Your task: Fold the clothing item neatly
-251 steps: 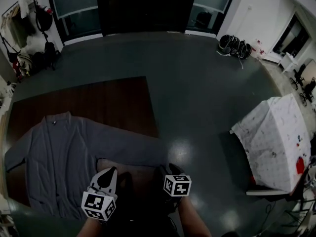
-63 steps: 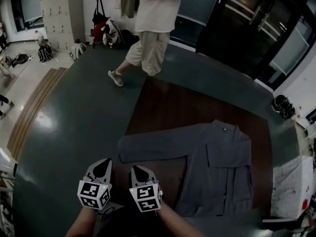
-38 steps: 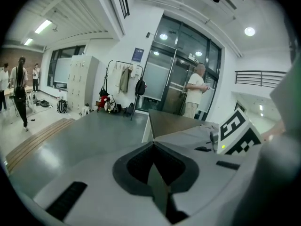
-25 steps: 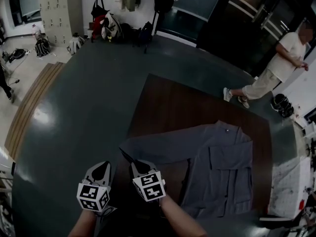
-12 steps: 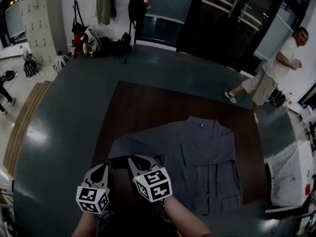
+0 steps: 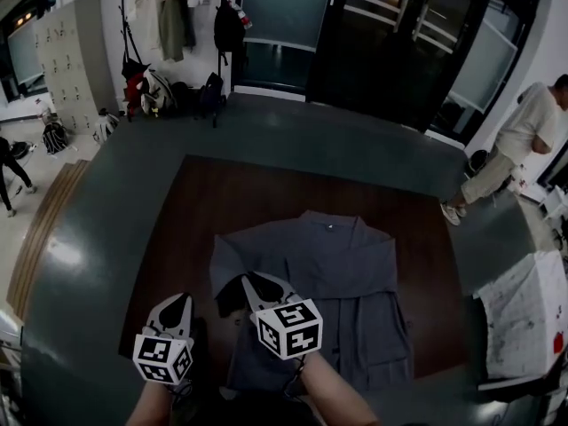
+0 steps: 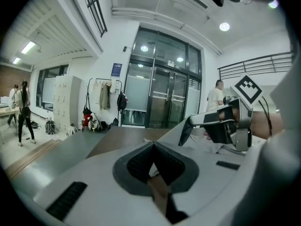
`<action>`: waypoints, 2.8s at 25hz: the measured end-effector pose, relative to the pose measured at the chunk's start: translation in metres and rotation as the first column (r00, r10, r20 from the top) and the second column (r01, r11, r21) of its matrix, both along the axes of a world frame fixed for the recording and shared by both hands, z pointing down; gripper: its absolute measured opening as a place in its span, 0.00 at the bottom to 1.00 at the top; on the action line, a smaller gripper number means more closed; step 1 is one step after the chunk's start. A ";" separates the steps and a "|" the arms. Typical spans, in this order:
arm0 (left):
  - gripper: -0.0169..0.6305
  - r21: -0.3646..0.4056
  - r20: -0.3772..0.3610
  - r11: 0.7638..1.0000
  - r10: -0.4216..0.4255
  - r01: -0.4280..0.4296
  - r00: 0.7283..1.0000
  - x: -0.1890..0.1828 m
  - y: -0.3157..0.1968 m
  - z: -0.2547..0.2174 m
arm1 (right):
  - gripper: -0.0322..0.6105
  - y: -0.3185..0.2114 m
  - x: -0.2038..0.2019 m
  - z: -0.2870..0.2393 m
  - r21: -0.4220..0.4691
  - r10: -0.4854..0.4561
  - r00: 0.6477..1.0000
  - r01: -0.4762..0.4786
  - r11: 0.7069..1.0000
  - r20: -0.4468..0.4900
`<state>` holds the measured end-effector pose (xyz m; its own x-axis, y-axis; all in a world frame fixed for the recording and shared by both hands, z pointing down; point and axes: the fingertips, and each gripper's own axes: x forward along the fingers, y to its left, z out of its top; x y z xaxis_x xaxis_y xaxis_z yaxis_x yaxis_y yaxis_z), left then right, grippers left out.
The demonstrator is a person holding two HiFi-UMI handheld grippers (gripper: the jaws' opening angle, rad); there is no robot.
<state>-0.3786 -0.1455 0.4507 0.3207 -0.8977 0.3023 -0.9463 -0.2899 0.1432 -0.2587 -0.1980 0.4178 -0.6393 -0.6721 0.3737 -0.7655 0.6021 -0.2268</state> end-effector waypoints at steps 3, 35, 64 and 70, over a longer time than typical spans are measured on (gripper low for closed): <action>0.04 0.013 0.004 1.000 -0.019 0.019 1.000 0.022 0.007 -0.003 | 0.08 -0.004 0.042 -0.004 0.012 0.025 1.000 -0.025 1.000 -0.005; 0.04 -0.035 0.073 0.982 0.189 -0.187 0.979 0.183 -0.041 0.022 | 0.08 -0.049 0.337 0.001 -0.071 0.396 0.909 -0.390 0.918 0.127; 0.04 -0.082 0.043 0.986 0.152 -0.148 0.987 0.304 -0.049 0.037 | 0.15 -0.009 0.381 0.135 -0.128 0.164 0.960 -0.196 0.972 -0.225; 0.04 -0.088 0.036 0.985 0.151 -0.148 0.988 0.301 -0.043 0.041 | 0.24 0.020 0.332 0.176 -0.140 -0.032 0.890 -0.036 0.990 -0.454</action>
<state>-0.0779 -0.1881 0.4914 0.4347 -0.8110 0.3916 -0.8990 -0.4168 0.1346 0.0735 -0.1777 0.5937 -0.3757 -0.5919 0.7131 -0.8060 0.5885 0.0638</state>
